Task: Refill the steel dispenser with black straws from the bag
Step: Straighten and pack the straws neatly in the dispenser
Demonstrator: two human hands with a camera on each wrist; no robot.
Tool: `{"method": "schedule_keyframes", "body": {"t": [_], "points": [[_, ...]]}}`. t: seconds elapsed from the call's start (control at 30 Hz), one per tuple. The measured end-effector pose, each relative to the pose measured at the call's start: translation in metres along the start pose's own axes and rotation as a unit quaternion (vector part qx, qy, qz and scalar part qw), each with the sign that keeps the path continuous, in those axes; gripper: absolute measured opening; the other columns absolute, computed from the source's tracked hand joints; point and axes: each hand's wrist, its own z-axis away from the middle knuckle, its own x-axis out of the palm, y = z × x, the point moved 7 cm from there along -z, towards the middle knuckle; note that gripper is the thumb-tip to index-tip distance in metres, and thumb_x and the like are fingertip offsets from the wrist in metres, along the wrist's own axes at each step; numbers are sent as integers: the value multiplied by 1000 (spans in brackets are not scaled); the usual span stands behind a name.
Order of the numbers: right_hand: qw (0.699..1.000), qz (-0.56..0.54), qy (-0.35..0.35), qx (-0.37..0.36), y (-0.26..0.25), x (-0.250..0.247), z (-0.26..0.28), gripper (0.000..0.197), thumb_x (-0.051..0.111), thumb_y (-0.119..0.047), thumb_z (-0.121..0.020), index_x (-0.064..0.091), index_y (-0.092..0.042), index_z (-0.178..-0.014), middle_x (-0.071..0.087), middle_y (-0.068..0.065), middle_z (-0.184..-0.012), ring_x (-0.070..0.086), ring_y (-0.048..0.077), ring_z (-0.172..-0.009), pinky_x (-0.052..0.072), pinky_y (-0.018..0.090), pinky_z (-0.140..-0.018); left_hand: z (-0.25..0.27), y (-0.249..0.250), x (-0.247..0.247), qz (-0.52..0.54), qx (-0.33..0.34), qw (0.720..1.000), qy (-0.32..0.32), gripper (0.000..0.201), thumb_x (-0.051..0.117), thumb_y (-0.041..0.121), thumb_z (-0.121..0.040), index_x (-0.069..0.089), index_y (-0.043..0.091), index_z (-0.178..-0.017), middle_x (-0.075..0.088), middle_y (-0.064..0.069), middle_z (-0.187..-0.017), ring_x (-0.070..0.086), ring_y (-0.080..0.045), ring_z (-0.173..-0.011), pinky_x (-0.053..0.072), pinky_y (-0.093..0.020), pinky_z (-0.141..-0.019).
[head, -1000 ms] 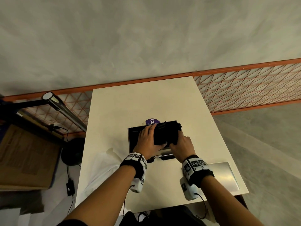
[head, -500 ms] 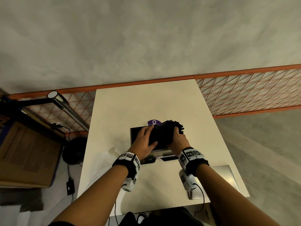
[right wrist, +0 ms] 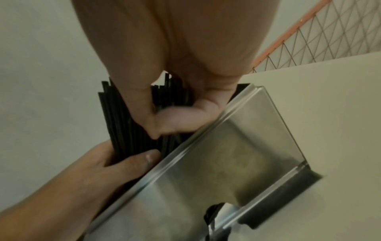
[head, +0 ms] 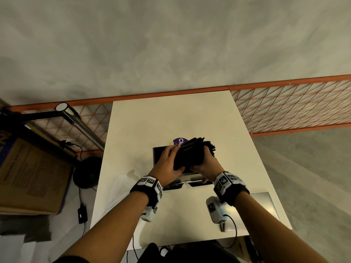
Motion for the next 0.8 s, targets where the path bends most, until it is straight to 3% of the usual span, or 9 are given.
{"method": "schedule_keyframes", "body": {"t": [0.03, 0.1, 0.17, 0.23, 0.3, 0.4, 0.57, 0.67, 0.8], "points": [[1000, -5, 8, -11, 0, 0, 0, 75, 74, -21, -77, 30, -26, -137, 63, 7, -110, 69, 31, -84, 58, 34, -50, 1, 0, 0, 0, 0, 1000, 0, 83, 73, 34, -88, 29, 22, -157, 29, 4, -152, 35, -17, -143, 39, -34, -117], [998, -22, 51, -34, 2, -1, 2, 67, 76, -21, -78, 37, -21, -132, 66, 4, -108, 68, 26, -90, 54, 21, -61, 1, 2, 0, 3, 4, 1000, 1, 84, 73, 34, -88, 28, 21, -158, 30, 3, -152, 36, -17, -142, 38, -33, -116], [994, -40, 91, -41, 5, 0, 7, 58, 79, -24, -77, 42, -21, -122, 66, 0, -101, 67, 19, -84, 48, 13, -60, 0, 1, 0, 16, 1, 1000, -2, 84, 74, 33, -87, 29, 21, -158, 31, 2, -152, 38, -17, -141, 38, -33, -116], [991, -89, 98, -31, 12, 8, 11, 56, 82, -33, -72, 44, -26, -113, 66, -2, -97, 69, 17, -75, 57, 28, -66, 1, -1, 0, 31, -12, 999, -7, 84, 74, 30, -86, 30, 23, -157, 32, 2, -152, 40, -18, -140, 39, -35, -116], [990, -113, 77, -22, 16, 17, 14, 65, 83, -47, -63, 44, -32, -114, 68, -4, -101, 71, 15, -79, 60, 38, -73, 0, -3, 0, 35, -23, 999, -10, 84, 74, 27, -85, 30, 24, -157, 33, 1, -152, 41, -20, -140, 39, -37, -116], [998, -44, 42, -28, 11, 24, 16, 74, 85, -39, -67, 43, -29, -127, 67, -5, -105, 67, 14, -87, 56, 25, -69, -2, -1, 1, 39, -32, 998, -25, 82, 73, 25, -86, 31, 24, -157, 34, 0, -151, 41, -22, -140, 38, -38, -117], [999, 22, 22, -36, 0, 27, 8, 66, 79, -24, -75, 44, -22, -132, 70, 9, -102, 71, 20, -63, 61, 33, -60, -5, -3, -1, 50, -62, 995, -59, 88, 73, 19, -84, 27, 27, -158, 32, -2, -154, 38, -23, -143, 37, -40, -117], [998, 38, 29, -49, -8, 27, 6, 62, 77, -21, -79, 47, -17, -133, 71, 9, -100, 66, 12, -56, 53, 15, -52, -2, -5, -3, 44, -63, 994, -74, 93, 75, 19, -83, 22, 28, -159, 30, -2, -156, 38, -23, -143, 37, -38, -117], [998, 26, 37, -43, -11, 30, 6, 60, 77, -23, -77, 49, -19, -129, 71, 8, -102, 71, 24, -73, 61, 35, -66, 2, -9, -4, 38, -61, 994, -86, 100, 79, 26, -81, 19, 29, -161, 28, -2, -158, 39, -23, -143, 36, -35, -117]]}}
